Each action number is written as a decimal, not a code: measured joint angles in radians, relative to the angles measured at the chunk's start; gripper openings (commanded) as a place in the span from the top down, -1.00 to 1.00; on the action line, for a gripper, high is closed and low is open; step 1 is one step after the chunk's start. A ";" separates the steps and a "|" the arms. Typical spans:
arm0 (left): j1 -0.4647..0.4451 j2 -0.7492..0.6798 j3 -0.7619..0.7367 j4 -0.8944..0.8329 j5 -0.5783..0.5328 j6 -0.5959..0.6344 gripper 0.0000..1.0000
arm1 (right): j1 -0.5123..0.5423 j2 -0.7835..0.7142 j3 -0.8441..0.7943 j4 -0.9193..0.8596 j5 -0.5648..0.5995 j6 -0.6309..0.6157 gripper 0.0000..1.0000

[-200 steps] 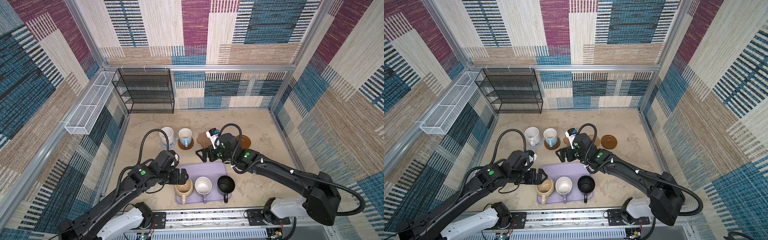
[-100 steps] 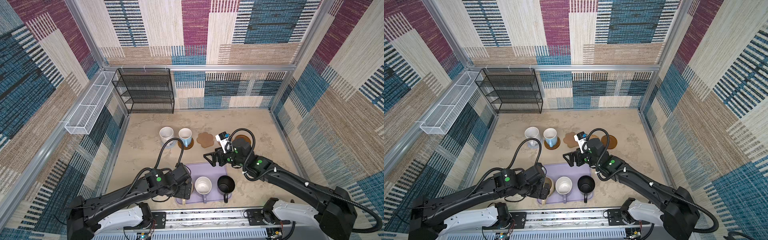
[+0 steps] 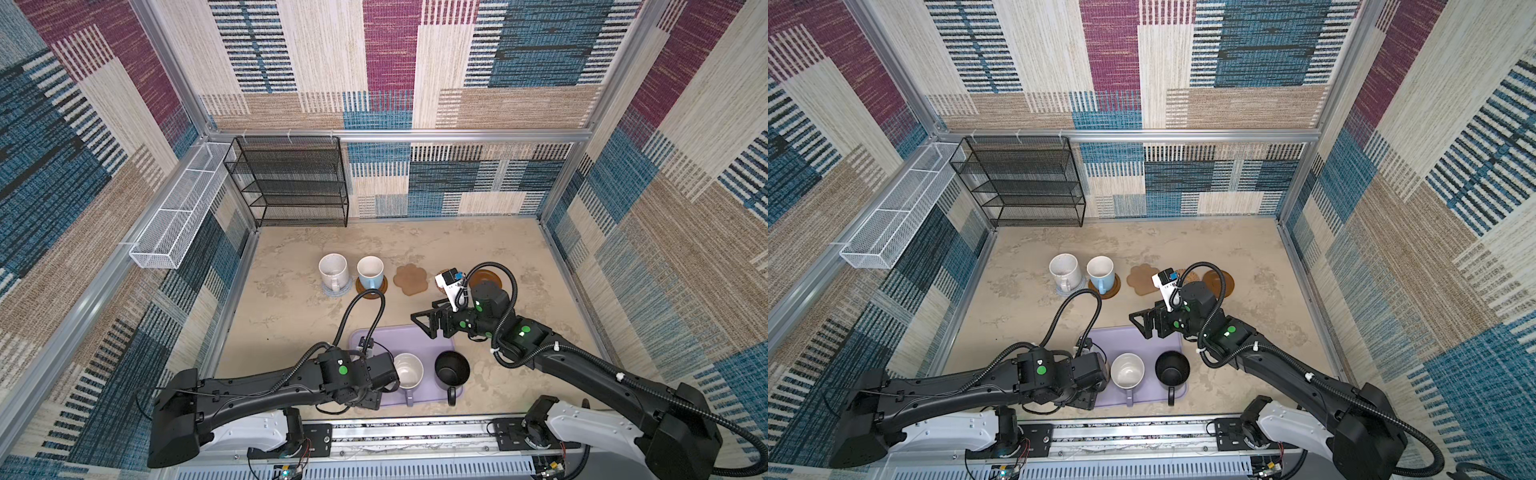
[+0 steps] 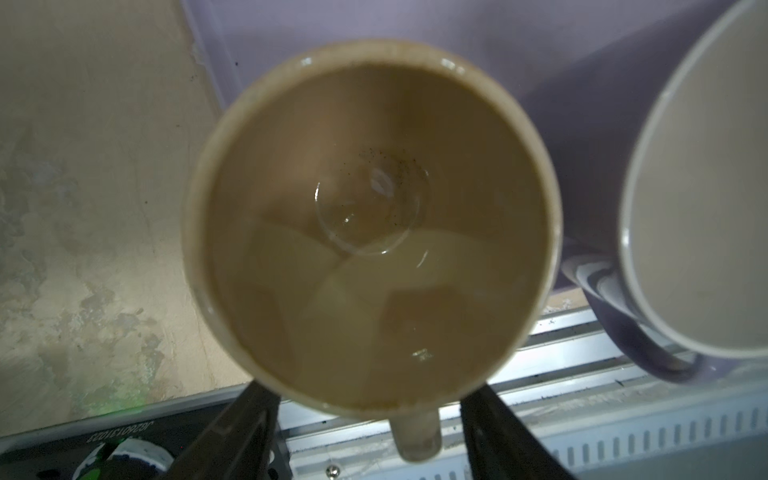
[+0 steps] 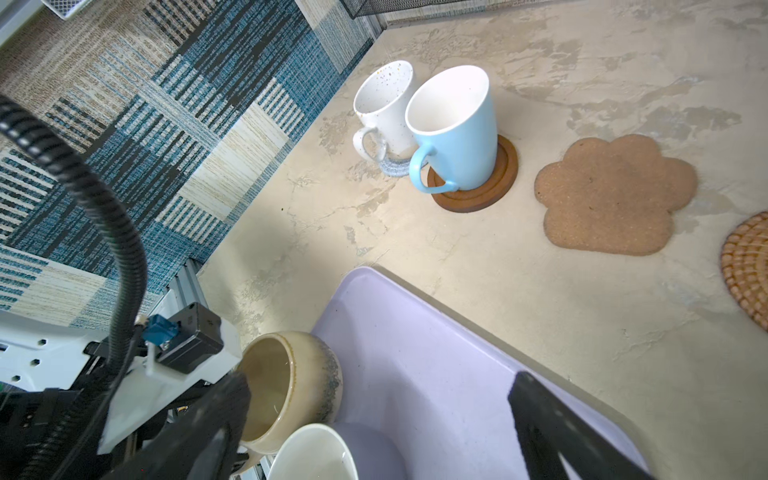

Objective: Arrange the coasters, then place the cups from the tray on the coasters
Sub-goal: 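Lower left gripper onto the cream glazed mug on the tray and grasp it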

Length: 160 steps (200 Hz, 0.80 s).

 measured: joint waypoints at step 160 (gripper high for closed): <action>-0.019 0.097 -0.032 0.094 -0.034 -0.028 0.89 | -0.003 -0.017 -0.032 0.044 -0.016 0.013 -0.99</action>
